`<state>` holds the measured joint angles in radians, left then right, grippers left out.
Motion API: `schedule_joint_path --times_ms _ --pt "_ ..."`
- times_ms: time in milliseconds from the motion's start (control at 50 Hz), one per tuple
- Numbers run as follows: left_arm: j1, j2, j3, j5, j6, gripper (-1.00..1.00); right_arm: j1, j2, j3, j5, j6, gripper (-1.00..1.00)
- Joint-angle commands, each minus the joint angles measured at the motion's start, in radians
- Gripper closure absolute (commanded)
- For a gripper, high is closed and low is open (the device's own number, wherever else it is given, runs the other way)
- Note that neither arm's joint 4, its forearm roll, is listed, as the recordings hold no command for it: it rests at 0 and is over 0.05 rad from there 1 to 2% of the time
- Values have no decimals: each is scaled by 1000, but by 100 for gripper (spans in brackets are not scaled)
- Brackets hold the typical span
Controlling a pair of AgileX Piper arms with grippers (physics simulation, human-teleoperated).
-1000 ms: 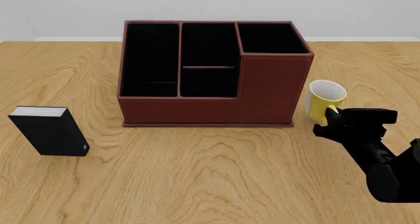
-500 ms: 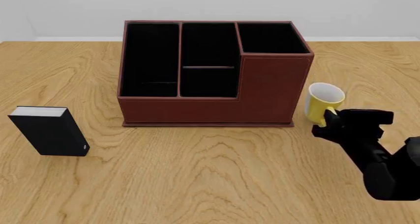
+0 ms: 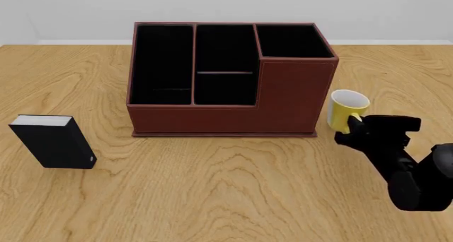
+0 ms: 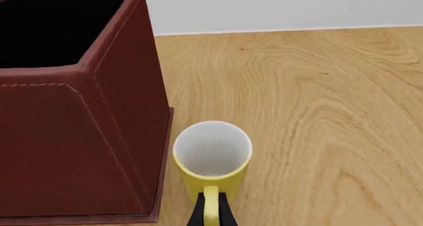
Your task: Pick up the yellow and white mug and place it to the right of the caddy.
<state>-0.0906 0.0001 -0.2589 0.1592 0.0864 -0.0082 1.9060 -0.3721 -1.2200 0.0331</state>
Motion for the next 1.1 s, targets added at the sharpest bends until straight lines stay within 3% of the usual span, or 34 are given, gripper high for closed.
schedule_joint_path --times_ms 20,720,1100 --pt "0 0 -4 4 2 -100 3 67 -14 0 16 100" --pt "-8 0 -6 6 4 -100 -18 96 -6 0 29 100" --pt "-7 0 -16 10 2 -100 -20 32 49 0 4 100"
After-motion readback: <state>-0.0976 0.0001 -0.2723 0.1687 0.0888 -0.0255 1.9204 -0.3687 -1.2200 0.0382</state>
